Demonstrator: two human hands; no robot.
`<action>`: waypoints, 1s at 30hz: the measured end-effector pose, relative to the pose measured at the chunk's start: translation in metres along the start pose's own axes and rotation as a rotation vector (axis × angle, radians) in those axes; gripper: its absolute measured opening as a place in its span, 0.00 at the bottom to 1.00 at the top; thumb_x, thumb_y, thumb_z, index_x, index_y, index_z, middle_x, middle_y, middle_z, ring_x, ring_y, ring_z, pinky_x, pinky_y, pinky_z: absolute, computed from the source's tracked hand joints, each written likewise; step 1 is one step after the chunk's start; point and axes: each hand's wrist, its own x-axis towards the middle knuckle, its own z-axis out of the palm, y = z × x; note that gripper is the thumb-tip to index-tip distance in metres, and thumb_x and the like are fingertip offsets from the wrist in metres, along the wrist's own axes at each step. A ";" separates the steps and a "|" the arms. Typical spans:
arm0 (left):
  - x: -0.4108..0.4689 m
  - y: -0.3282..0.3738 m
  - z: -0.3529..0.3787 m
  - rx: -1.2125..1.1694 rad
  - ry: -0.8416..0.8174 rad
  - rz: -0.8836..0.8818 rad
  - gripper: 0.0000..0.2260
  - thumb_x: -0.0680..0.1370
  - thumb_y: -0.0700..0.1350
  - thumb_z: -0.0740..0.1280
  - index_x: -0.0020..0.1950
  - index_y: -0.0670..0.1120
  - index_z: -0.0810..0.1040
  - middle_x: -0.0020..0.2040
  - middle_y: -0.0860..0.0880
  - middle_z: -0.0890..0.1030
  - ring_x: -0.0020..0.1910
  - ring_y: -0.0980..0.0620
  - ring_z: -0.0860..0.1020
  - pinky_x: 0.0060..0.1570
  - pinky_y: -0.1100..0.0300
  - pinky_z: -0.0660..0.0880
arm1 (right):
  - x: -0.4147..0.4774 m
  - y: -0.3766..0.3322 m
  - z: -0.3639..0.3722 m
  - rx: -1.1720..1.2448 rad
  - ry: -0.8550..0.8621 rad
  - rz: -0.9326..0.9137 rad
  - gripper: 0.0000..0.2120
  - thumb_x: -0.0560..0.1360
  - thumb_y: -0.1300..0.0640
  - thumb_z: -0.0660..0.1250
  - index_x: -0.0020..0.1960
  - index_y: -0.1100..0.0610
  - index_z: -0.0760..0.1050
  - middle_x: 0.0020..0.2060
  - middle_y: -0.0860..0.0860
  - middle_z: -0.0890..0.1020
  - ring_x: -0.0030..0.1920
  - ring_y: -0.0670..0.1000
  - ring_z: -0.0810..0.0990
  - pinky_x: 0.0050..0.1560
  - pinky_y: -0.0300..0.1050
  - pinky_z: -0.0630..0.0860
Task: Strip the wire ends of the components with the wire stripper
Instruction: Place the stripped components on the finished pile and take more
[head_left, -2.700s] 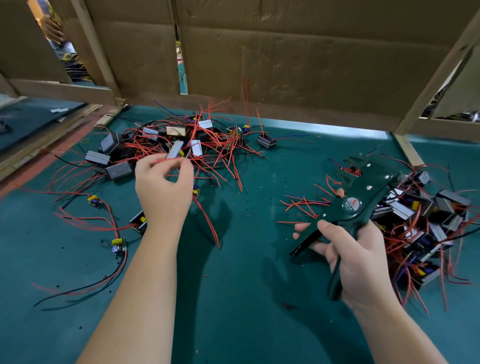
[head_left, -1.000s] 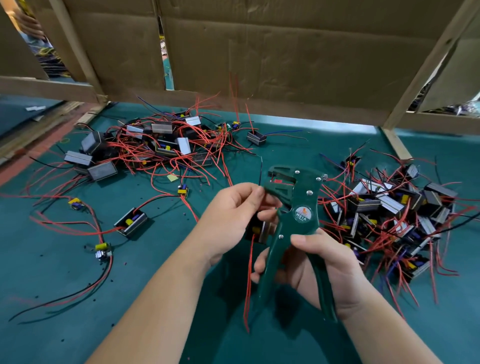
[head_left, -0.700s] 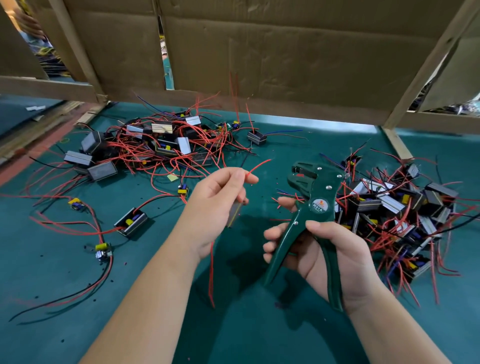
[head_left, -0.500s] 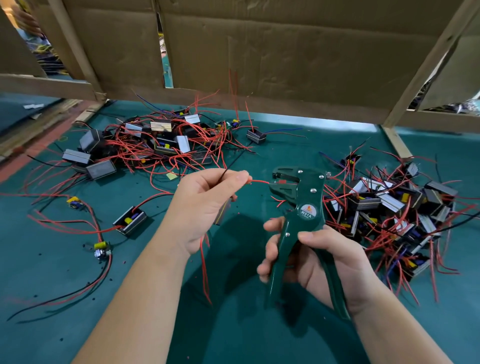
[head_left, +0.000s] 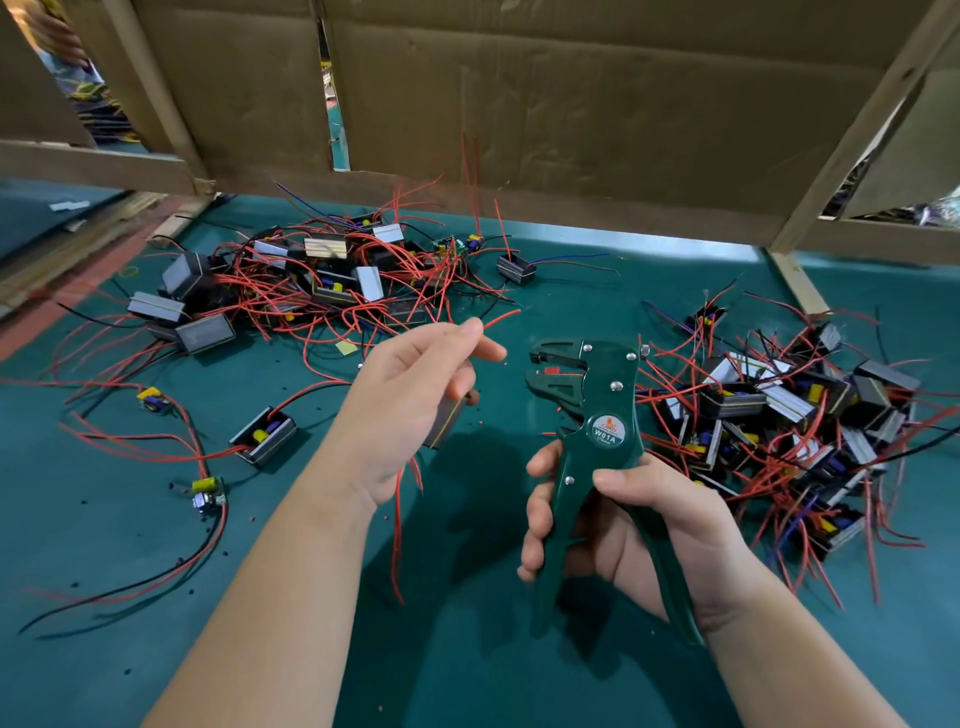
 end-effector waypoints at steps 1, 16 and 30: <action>0.000 0.000 0.000 -0.003 0.008 0.008 0.12 0.78 0.51 0.64 0.37 0.52 0.83 0.26 0.54 0.69 0.33 0.52 0.71 0.36 0.69 0.72 | 0.000 0.000 0.000 0.000 -0.002 -0.001 0.25 0.62 0.54 0.79 0.53 0.65 0.78 0.39 0.66 0.78 0.38 0.64 0.80 0.44 0.61 0.78; -0.007 0.004 0.011 -0.075 0.079 0.035 0.03 0.62 0.49 0.73 0.29 0.51 0.83 0.24 0.57 0.74 0.23 0.63 0.67 0.25 0.73 0.63 | -0.002 0.003 -0.002 -0.026 -0.128 -0.001 0.19 0.68 0.54 0.74 0.54 0.63 0.76 0.40 0.63 0.79 0.40 0.63 0.80 0.48 0.61 0.76; -0.009 0.003 0.012 -0.094 0.013 0.079 0.03 0.61 0.50 0.74 0.32 0.52 0.85 0.25 0.57 0.77 0.27 0.63 0.70 0.31 0.73 0.67 | -0.002 0.005 -0.006 -0.083 -0.047 -0.013 0.24 0.68 0.38 0.73 0.47 0.59 0.77 0.36 0.61 0.79 0.36 0.61 0.80 0.43 0.58 0.77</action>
